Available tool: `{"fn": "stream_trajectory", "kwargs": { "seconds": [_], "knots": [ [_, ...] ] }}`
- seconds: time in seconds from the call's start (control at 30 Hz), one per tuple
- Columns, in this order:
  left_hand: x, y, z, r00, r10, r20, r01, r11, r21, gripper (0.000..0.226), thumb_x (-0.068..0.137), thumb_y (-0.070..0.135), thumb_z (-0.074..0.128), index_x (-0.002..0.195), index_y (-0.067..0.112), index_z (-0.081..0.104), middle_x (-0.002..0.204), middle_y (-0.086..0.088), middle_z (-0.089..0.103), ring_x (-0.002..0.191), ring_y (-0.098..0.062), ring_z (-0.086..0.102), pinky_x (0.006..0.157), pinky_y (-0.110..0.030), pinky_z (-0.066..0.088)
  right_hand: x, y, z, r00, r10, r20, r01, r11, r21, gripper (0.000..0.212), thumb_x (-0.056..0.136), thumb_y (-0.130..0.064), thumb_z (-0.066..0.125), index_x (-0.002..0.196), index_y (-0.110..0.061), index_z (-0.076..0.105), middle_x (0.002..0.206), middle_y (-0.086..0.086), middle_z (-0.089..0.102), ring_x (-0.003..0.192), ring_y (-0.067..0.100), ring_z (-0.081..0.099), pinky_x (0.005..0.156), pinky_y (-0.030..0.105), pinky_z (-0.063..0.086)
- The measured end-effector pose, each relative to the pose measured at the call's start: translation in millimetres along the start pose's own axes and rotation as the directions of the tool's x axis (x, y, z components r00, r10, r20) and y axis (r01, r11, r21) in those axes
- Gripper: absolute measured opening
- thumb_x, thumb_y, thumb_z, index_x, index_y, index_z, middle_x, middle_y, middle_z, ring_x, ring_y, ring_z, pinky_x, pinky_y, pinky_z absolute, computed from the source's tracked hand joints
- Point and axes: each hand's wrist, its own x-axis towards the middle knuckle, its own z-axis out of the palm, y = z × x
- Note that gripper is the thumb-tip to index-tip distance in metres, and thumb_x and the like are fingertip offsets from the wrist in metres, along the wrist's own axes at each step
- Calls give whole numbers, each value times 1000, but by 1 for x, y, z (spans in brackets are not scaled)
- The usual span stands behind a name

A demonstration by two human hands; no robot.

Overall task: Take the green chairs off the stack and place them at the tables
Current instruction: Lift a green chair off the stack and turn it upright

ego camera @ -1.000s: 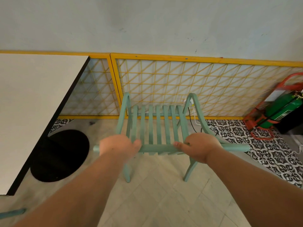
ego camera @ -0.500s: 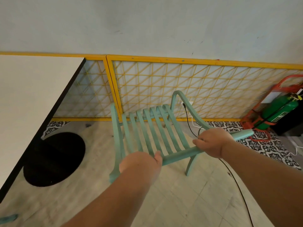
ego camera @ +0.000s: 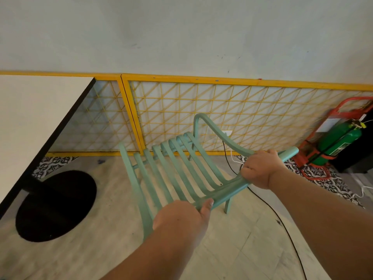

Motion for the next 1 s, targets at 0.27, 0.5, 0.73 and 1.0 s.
{"fn": "stream_trajectory", "kwargs": {
  "seconds": [0.27, 0.5, 0.73, 1.0],
  "knots": [
    [5, 7, 1, 995, 97, -34, -93, 990, 106, 76, 95, 67, 4, 124, 34, 67, 65, -1, 57, 56, -19, 56, 45, -29, 34, -5, -2, -8, 991, 87, 98, -91, 995, 29, 51, 82, -50, 23, 73, -27, 68, 84, -5, 55, 99, 22, 42, 94, 52, 28],
    [5, -7, -10, 985, 137, 101, -111, 967, -229, 85, 91, 80, 16, 93, 9, 63, 106, -15, 68, 97, -33, 63, 77, -37, 43, -42, -97, -5, 773, 559, 301, -488, 220, 845, 93, 87, -17, 57, 162, -17, 3, 164, 20, -28, 154, 40, -2, 120, 44, 24],
    [4, -70, -3, 905, 390, 169, -291, 858, -424, 38, 90, 67, 48, 116, 43, 61, 113, 8, 69, 103, -12, 63, 97, -36, 48, -43, -147, -18, 664, 630, 402, -398, -157, 904, 96, 86, -4, 45, 160, -19, -15, 166, 15, -22, 148, 34, 27, 110, 40, 40],
    [4, -64, 0, 904, 415, 100, -332, 831, -447, 28, 93, 64, 46, 110, 45, 58, 86, 12, 64, 77, -5, 59, 67, -29, 44, -34, -150, -15, 620, 702, 351, -418, -83, 905, 93, 86, 3, 48, 162, -17, -3, 166, 11, -24, 135, 31, 47, 83, 29, 38]
  ]
}}
